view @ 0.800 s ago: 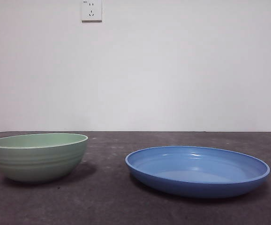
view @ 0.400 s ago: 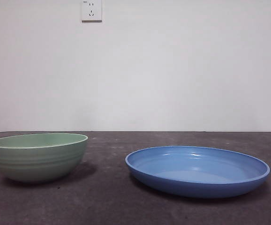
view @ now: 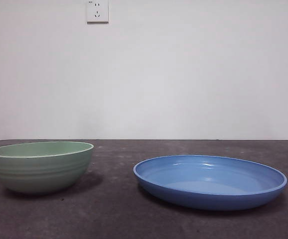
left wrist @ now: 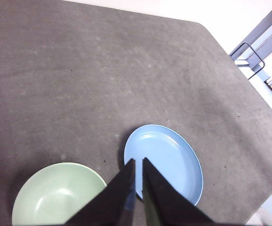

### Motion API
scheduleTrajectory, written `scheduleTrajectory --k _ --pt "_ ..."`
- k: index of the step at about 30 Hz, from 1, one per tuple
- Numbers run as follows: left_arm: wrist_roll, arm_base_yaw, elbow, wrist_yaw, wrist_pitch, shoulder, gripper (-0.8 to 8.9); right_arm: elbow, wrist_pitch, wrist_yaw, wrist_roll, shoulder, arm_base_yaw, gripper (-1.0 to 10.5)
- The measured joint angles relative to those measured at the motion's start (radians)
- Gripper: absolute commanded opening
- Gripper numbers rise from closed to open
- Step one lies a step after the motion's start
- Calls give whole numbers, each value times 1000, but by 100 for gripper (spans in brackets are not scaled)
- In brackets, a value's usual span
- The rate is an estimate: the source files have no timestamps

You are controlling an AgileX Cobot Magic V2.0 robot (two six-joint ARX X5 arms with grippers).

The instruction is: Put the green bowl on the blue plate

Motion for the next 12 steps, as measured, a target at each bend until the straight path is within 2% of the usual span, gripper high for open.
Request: scheduleTrajectory --k 3,7,8,10,12 --pt "0 0 0 0 0 0 207 0 0 0 -3 0 0 42" --pt "0 0 0 0 0 0 392 0 0 0 -19 0 0 268" --pt "0 0 0 0 0 0 421 0 0 0 -19 0 0 314" --pt "0 0 0 0 0 0 492 0 0 0 -20 0 0 480" --pt "0 0 0 0 0 0 557 0 0 0 -21 0 0 577"
